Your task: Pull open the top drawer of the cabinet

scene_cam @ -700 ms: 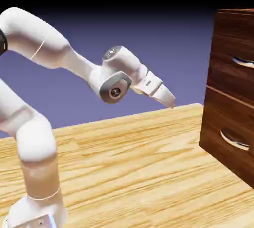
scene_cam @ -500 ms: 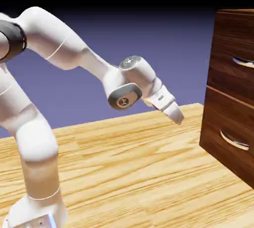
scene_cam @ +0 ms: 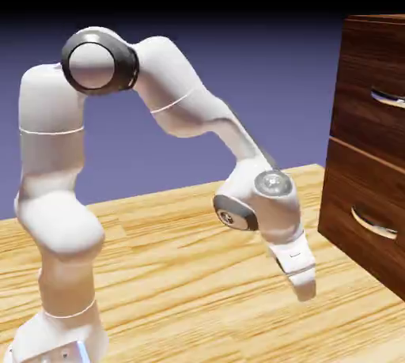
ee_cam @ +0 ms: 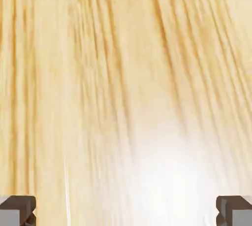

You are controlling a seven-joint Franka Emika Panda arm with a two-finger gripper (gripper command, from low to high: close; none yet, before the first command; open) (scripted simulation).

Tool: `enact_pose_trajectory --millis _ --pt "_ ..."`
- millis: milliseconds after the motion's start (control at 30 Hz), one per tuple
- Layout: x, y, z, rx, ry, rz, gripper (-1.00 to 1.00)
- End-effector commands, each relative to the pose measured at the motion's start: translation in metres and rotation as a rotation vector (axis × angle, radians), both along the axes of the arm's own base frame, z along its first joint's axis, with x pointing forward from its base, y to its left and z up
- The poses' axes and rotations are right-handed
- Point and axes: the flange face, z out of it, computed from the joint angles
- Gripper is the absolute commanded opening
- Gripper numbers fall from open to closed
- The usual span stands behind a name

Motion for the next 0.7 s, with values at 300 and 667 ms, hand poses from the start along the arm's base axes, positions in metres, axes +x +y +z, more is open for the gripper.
enact_pose_trajectory --millis 300,667 --pt "-0.009 -0.075 -0.030 -0.147 -0.028 -0.018 1.00" --pt "0.026 -0.127 0.032 -0.524 -0.246 0.138 1.00"
